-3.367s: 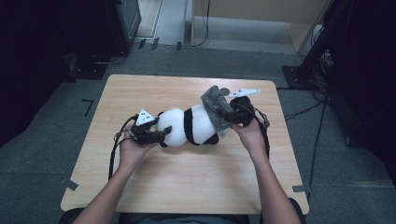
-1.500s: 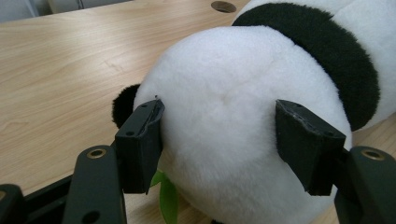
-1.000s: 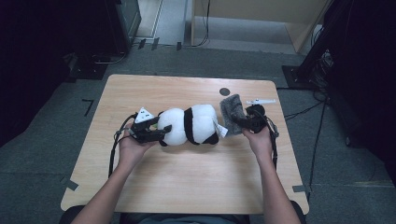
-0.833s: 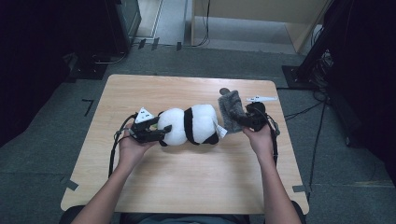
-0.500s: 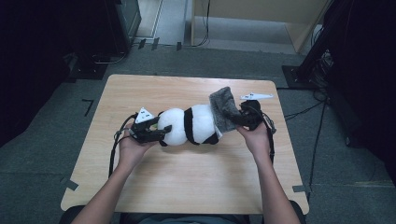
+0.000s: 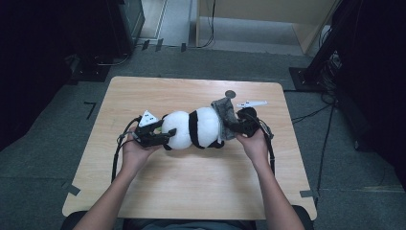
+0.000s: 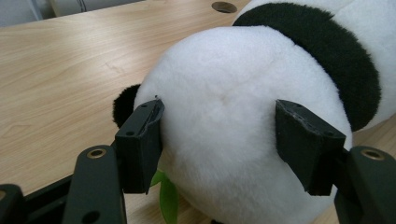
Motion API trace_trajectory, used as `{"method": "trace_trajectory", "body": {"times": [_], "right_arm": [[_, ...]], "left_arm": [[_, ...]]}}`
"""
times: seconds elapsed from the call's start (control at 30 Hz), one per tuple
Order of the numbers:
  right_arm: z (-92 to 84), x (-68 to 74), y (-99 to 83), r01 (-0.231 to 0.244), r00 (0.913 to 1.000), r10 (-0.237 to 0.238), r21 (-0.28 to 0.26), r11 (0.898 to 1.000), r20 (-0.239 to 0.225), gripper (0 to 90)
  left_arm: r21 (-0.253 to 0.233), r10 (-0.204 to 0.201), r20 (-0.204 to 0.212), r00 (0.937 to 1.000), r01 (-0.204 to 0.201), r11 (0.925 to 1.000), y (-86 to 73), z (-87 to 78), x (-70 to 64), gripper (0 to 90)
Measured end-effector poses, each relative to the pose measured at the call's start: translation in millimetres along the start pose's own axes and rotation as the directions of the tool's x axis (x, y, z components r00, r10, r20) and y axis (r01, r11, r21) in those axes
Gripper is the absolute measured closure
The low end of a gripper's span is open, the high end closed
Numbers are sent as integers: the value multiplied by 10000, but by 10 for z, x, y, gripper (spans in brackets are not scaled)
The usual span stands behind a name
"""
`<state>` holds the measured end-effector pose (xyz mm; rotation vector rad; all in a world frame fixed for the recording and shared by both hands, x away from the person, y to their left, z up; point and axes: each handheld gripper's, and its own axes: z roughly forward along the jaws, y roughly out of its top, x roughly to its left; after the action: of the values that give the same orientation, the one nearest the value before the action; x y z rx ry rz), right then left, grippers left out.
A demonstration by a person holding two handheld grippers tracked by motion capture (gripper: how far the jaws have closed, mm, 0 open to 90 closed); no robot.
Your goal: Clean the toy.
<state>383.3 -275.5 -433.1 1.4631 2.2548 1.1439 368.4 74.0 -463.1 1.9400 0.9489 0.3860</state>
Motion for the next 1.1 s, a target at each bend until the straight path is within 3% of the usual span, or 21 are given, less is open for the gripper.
{"method": "trace_trajectory", "body": {"times": [0.27,0.77,0.93,1.1], "right_arm": [[132,-34,-77,28,9998,-33,305,9995,181,709],[443,-68,-226,-82,9993,29,1472,9891,361,708],[451,-106,-241,54,9984,-155,1805,9836,547,716],[342,-202,-229,-325,9977,222,1653,9857,637,726]], "left_arm": [[7,-38,24,10000,38,10000,-4,2,8,342],[1,-42,78,10000,42,10000,-8,3,19,341],[-29,-48,94,9999,48,10000,-8,-1,20,341],[-75,-115,168,9998,117,9999,-10,-5,28,341]]}}
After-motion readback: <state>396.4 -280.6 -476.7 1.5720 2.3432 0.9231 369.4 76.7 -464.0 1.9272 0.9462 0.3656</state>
